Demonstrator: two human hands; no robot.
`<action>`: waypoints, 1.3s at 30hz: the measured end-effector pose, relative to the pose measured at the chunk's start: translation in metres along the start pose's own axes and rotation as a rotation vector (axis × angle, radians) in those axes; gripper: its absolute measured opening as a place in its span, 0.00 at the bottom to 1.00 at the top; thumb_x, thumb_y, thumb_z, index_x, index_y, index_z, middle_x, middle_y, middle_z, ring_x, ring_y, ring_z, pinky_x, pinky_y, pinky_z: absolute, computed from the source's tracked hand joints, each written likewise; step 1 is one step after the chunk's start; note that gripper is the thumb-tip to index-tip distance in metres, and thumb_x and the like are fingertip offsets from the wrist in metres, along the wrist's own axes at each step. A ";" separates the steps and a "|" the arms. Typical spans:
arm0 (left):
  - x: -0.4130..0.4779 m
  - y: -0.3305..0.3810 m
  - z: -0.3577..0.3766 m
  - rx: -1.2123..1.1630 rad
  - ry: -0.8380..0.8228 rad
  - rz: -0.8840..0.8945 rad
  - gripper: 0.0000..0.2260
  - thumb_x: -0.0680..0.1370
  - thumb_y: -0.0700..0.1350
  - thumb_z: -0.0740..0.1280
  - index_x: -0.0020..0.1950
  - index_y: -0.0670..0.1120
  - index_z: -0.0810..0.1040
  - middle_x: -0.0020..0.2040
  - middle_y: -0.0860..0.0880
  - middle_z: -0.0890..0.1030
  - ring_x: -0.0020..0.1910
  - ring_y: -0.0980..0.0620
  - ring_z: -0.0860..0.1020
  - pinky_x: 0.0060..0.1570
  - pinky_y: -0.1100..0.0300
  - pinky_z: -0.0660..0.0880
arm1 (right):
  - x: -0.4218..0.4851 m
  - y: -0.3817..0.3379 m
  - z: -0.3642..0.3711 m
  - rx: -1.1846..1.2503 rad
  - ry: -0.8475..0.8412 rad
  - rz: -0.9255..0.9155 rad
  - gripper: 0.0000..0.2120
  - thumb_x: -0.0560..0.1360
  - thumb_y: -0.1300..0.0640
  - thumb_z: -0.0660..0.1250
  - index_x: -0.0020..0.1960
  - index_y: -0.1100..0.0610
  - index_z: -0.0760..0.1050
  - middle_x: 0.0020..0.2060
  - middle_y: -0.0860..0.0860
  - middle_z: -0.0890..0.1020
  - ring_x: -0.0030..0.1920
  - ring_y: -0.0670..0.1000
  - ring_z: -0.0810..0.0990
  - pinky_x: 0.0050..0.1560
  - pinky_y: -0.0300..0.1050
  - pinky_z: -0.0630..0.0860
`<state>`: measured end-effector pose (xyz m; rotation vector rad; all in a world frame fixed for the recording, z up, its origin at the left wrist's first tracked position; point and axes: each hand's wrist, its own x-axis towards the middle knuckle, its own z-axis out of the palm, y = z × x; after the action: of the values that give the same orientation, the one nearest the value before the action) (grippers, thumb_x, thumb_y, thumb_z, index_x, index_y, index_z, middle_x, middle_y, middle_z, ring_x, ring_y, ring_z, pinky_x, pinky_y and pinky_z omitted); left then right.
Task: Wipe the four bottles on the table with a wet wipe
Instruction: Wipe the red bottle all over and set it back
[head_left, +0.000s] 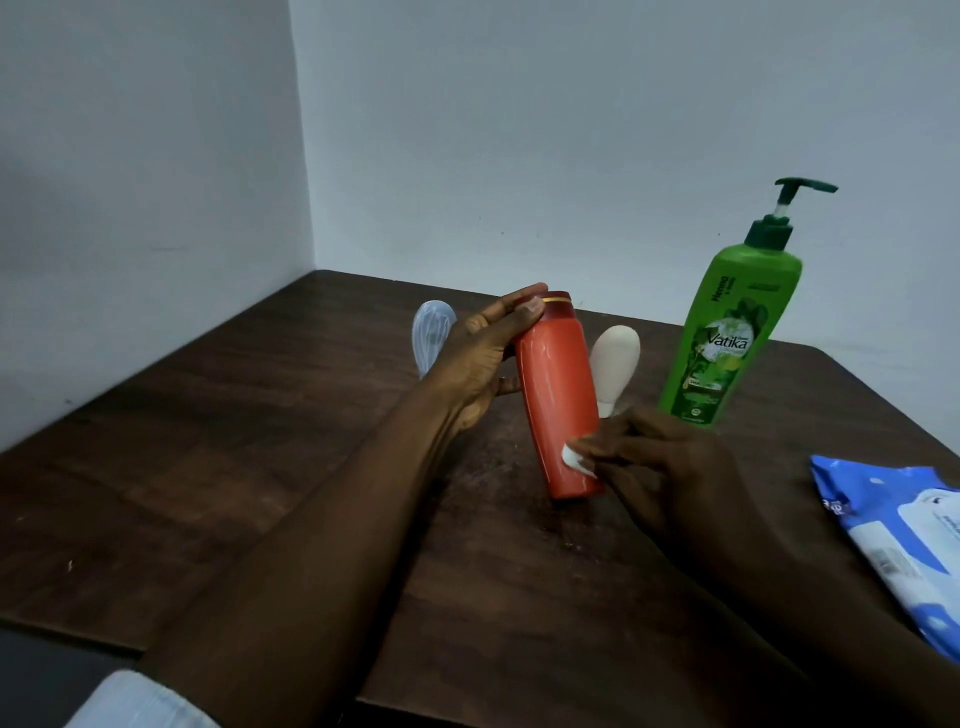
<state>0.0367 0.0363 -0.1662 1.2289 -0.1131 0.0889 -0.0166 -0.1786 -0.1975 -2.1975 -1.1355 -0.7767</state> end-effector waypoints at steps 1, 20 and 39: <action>0.000 0.000 0.000 0.002 0.002 -0.003 0.14 0.79 0.49 0.70 0.65 0.53 0.81 0.57 0.49 0.83 0.55 0.51 0.81 0.44 0.52 0.83 | -0.005 -0.001 0.000 -0.003 -0.004 -0.010 0.11 0.72 0.58 0.73 0.54 0.56 0.86 0.46 0.49 0.84 0.45 0.45 0.82 0.49 0.37 0.78; 0.000 0.001 -0.003 -0.033 -0.039 -0.012 0.13 0.79 0.49 0.70 0.63 0.52 0.82 0.58 0.46 0.83 0.57 0.47 0.81 0.48 0.48 0.82 | 0.056 0.007 -0.006 -0.011 -0.001 0.022 0.09 0.74 0.60 0.76 0.54 0.55 0.86 0.47 0.49 0.82 0.44 0.44 0.81 0.46 0.41 0.80; 0.004 -0.004 -0.006 -0.016 -0.025 0.022 0.14 0.80 0.46 0.68 0.65 0.48 0.81 0.50 0.48 0.85 0.44 0.52 0.85 0.38 0.56 0.81 | 0.053 0.000 -0.003 -0.105 -0.089 -0.042 0.09 0.75 0.57 0.72 0.54 0.56 0.86 0.48 0.51 0.83 0.46 0.50 0.82 0.47 0.47 0.80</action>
<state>0.0417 0.0408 -0.1711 1.2128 -0.1491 0.0919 0.0081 -0.1530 -0.1587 -2.3221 -1.2135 -0.7791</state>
